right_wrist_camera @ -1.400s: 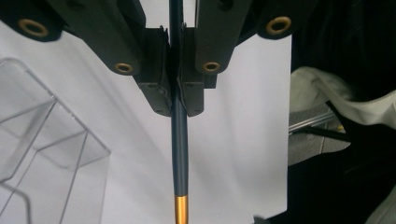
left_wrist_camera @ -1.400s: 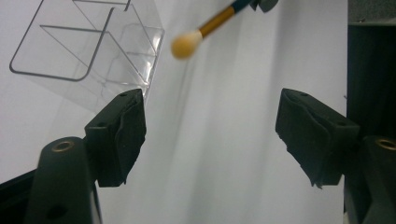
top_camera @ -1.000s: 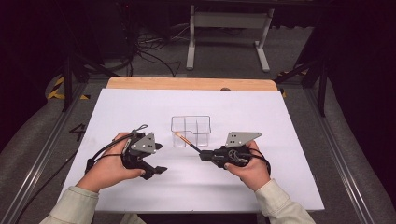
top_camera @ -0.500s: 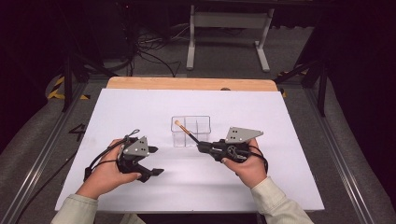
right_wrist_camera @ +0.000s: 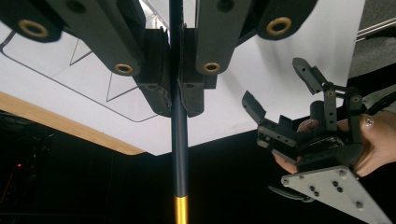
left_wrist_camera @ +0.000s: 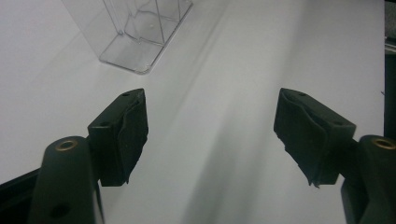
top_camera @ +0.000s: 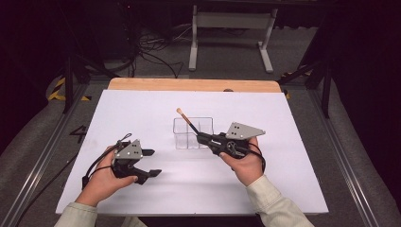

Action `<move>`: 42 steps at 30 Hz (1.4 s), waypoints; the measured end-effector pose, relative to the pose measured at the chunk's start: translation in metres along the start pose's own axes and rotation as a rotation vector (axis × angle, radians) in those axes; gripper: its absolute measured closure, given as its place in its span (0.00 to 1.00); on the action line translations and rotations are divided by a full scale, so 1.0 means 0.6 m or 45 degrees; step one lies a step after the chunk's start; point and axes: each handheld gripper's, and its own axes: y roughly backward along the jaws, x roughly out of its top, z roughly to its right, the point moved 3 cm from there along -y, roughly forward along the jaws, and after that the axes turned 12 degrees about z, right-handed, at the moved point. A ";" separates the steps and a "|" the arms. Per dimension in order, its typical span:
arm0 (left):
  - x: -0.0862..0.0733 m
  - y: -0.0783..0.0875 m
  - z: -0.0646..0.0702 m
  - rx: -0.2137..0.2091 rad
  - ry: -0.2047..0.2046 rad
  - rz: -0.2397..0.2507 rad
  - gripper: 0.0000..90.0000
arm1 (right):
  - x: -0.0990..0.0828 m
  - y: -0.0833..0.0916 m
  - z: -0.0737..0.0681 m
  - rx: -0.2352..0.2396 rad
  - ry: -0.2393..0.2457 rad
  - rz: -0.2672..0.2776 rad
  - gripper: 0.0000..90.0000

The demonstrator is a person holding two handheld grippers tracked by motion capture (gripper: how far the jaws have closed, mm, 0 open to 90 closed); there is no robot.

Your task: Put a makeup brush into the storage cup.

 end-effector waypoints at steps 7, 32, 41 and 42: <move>0.002 0.003 -0.002 0.003 0.007 0.030 0.37 | 0.005 -0.009 0.004 -0.040 0.004 0.077 0.94; -0.010 0.010 -0.004 -0.021 0.025 0.041 0.50 | 0.002 -0.076 0.026 -0.178 0.004 0.166 0.94; -0.012 0.014 -0.004 -0.022 0.033 0.043 0.50 | -0.008 -0.098 0.028 -0.238 0.019 0.178 0.94; -0.013 0.014 -0.004 -0.023 0.034 0.043 0.50 | -0.009 -0.099 0.029 -0.248 0.018 0.179 0.94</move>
